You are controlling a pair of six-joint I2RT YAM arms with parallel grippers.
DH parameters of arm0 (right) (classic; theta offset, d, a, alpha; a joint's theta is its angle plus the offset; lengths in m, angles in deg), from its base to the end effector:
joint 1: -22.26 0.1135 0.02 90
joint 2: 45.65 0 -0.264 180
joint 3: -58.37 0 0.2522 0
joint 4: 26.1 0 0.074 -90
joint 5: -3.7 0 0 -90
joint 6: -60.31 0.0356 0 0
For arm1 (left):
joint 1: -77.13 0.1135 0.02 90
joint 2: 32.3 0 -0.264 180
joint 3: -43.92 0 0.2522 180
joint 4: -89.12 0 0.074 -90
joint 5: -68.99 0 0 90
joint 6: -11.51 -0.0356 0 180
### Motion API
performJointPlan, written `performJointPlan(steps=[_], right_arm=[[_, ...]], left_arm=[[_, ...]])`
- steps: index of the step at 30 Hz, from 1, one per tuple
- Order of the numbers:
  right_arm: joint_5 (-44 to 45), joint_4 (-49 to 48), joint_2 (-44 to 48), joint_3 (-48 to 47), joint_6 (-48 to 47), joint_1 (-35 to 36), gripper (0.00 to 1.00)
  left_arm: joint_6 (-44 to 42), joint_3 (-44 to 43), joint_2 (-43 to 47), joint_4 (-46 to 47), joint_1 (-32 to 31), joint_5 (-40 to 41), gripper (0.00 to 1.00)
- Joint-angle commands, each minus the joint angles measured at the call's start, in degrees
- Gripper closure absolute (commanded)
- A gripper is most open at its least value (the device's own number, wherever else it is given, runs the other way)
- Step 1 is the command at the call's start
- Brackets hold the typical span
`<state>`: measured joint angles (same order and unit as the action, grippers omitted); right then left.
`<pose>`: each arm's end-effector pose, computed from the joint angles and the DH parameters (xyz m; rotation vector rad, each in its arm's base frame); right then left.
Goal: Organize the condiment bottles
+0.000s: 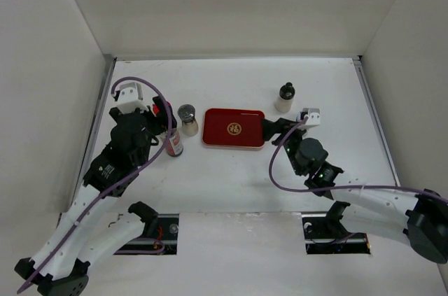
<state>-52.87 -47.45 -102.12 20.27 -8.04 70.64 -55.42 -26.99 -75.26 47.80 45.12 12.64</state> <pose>0.1589 0.1493 0.2595 0.1133 1.5470 0.5302 0.1380 -0.0630 0.3877 -0.2755 1.7459 -0.1671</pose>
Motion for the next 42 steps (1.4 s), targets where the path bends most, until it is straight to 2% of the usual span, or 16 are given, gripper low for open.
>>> performJointPlan(steps=[1, 6, 12, 20, 23, 28, 32, 35, 39, 42], right_arm=[[-0.1, -1.3, -1.2, -1.6, -0.9, 0.5, 0.24], [-0.6, -0.8, -2.6, -2.5, -1.1, 0.6, 0.22], [-0.6, -0.9, -2.2, -2.6, -1.2, 1.6, 0.22], [-0.7, -1.0, -0.6, -1.9, -0.6, 1.6, 0.21], [-0.6, -1.3, -0.7, -1.9, -0.6, 1.6, 0.21], [-0.4, -1.3, -1.2, -1.7, -0.5, 1.2, 0.21], [-0.3, -1.3, -0.4, -1.4, -0.4, 1.1, 0.21], [-0.3, -1.2, -0.2, -1.4, -0.4, 1.1, 0.21], [0.0, -1.2, 0.7, -1.3, -0.7, 1.1, 0.21], [0.1, -1.3, 0.8, -1.2, -0.5, 1.1, 0.21]], left_arm=[[0.6, 2.9, 1.7, -2.8, 0.6, -3.7, 0.14], [-1.4, 2.8, -1.7, -0.2, 0.9, -3.2, 0.17], [-1.6, 3.2, -7.4, 3.5, 1.5, -0.3, 0.3], [-1.7, 5.5, -9.2, 6.5, 1.6, 4.5, 0.39], [-1.4, 5.6, -9.9, 7.6, 1.6, 4.5, 0.47], [-1.3, 5.6, -10.3, 7.3, 1.7, 4.7, 0.67], [-1.3, 6.3, -9.9, 6.7, 1.7, 4.8, 0.63], [-1.3, 7.1, -10.0, 7.3, 1.8, 5.1, 0.65], [-1.3, 6.8, -9.1, 8.5, 1.9, 6.1, 0.86], [-1.5, 4.7, -6.8, 8.0, 1.7, 7.3, 0.92]])
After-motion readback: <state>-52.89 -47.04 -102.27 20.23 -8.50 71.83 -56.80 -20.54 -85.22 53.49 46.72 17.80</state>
